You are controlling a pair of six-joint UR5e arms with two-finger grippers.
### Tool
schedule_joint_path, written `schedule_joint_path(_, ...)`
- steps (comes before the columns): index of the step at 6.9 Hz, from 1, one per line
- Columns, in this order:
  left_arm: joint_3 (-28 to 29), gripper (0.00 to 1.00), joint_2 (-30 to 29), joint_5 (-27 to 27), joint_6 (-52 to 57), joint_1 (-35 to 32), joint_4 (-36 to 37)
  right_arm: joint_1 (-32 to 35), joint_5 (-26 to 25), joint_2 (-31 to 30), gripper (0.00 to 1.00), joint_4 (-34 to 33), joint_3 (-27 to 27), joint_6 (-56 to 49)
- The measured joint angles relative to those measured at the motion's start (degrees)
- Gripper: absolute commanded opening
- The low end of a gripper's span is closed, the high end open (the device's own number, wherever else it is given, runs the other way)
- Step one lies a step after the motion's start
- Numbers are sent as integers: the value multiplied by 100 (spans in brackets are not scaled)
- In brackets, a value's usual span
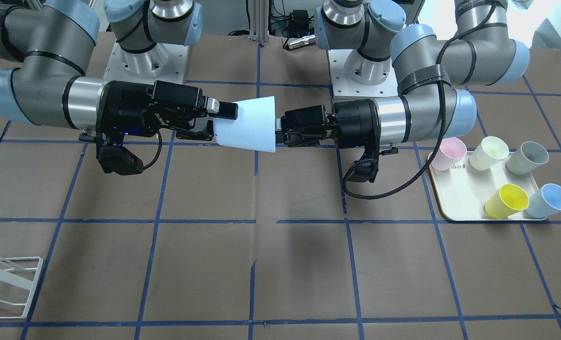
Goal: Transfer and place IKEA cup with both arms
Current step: 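Close the left gripper on the cup rim and open the right gripper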
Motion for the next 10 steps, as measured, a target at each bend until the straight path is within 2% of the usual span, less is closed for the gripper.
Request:
schedule_joint_path(1, 17, 66, 8, -40, -85, 8, 70, -2, -6, -1, 0, 0, 0, 0)
schedule_joint_path(2, 33, 56, 9, -111, -144, 16, 101, -3, -10, -12, 0, -2, -1, 0)
schedule_joint_path(3, 39, 33, 2, -179, -169, 21, 145, -3, -12, -25, 0, -6, -1, -2)
schedule_joint_path(4, 39, 25, -25, -208, -193, 24, 260, -3, -12, -28, 0, -6, 10, -5)
schedule_joint_path(5, 40, 25, -55, -223, -279, 29, 445, -3, -13, -28, 0, 13, 30, -6)
schedule_joint_path(7, 16, 0, -100, -229, -660, 36, 964, 1, -12, -36, 0, 60, 55, 21)
schedule_joint_path(8, -13, 0, -125, -227, -764, 43, 1185, 4, -21, -43, 56, 67, 58, 66)
schedule_joint_path(9, -28, 0, -134, -222, -831, 47, 1288, 5, -27, -40, 93, 68, 54, 116)
schedule_joint_path(10, -29, 0, -132, -220, -891, 53, 1327, 5, -23, -37, 100, 66, 41, 148)
